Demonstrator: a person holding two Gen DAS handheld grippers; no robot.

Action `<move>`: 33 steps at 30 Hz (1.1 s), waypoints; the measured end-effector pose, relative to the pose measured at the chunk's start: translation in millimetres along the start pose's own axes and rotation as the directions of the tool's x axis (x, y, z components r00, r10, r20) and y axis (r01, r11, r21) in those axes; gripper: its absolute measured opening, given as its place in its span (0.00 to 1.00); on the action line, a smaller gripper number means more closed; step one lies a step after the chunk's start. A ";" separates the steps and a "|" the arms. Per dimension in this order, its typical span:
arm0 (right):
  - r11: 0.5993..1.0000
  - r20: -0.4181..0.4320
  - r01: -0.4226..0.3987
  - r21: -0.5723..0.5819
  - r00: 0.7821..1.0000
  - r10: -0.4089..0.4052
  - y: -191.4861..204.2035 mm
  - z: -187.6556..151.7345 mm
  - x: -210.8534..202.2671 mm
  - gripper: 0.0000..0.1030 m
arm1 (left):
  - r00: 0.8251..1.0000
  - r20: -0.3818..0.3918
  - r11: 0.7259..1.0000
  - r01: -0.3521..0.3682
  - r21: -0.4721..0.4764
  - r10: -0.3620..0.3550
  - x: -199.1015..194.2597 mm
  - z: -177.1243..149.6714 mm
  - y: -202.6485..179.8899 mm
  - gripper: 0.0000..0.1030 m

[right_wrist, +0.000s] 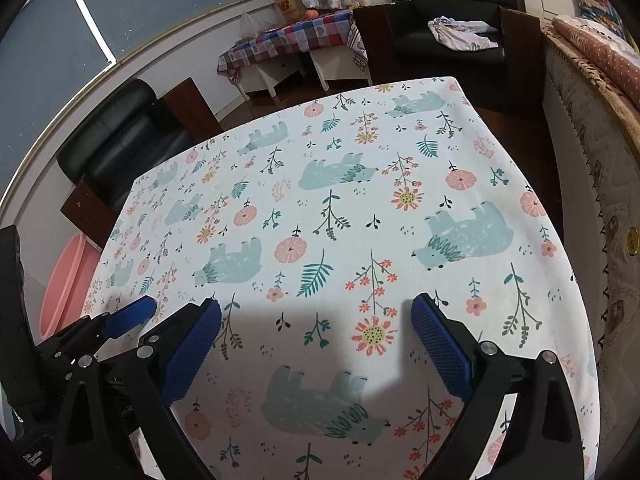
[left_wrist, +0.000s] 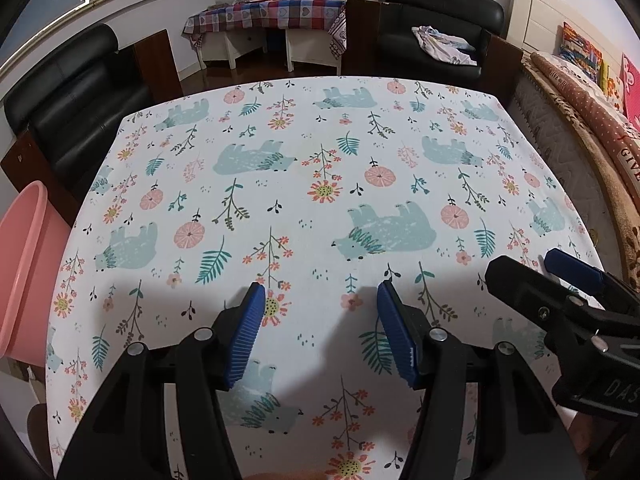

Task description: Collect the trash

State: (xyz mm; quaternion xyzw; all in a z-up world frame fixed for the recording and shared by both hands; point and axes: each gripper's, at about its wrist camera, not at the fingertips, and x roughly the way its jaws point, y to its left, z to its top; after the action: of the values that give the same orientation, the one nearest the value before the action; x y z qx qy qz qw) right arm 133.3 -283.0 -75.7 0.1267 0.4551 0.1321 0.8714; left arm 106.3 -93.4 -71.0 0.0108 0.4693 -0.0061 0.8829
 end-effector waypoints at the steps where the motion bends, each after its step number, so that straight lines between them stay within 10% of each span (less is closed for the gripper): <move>1: 1.000 0.000 0.001 0.000 1.000 -0.001 0.1 0.6 1.4 0.92 | 1.000 0.001 1.000 -0.001 0.001 0.001 -0.2 -0.5 -0.3 0.57; 33: 0.996 -0.017 0.075 -0.052 0.997 -0.076 9.0 -1.4 7.6 0.92 | 1.000 0.008 1.000 -0.006 0.009 0.005 -2.9 -5.1 -1.6 0.57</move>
State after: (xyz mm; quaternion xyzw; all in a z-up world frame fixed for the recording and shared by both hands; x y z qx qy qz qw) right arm 135.3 -271.8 -79.3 0.0856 0.4644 0.1119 0.8744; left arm 100.4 -94.8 -71.5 0.0161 0.4655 -0.0059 0.8849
